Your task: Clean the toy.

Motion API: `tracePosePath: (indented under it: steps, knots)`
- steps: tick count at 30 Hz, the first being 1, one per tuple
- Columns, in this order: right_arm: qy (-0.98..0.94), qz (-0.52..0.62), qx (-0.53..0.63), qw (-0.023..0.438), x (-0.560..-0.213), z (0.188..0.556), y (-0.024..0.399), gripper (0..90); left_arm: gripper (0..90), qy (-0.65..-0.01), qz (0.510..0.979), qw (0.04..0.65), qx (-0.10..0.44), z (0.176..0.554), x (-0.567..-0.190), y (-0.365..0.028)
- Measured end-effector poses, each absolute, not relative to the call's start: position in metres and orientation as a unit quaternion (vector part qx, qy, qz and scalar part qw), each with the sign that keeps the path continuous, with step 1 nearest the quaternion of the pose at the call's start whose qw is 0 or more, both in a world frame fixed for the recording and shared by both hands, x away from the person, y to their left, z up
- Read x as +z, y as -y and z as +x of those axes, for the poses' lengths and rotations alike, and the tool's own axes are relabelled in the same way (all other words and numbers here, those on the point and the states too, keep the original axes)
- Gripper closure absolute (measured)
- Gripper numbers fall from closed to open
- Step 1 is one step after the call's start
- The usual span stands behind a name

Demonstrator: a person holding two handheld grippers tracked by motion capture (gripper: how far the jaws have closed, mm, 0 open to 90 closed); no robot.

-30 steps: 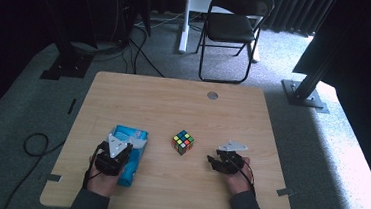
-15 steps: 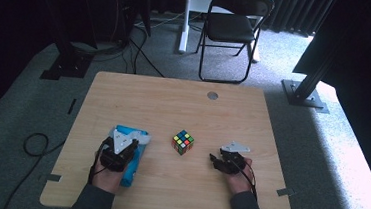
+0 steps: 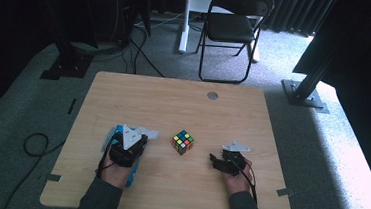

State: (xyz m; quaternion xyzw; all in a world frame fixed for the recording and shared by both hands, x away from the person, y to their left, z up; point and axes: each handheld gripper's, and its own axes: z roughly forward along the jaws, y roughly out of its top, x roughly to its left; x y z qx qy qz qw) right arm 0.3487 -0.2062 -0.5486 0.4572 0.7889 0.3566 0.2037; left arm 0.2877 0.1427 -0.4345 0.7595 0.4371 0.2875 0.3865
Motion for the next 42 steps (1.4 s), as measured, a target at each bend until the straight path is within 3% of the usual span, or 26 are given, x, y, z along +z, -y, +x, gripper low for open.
tracePosePath:
  steps: [42]
  knots:
    - [-0.788, 0.459, 0.355, 0.204, -0.549, 0.349, 0.206, 36.1, 86.7, -0.385, 0.785, 0.416, 0.252, 0.337, -0.435, -0.076]
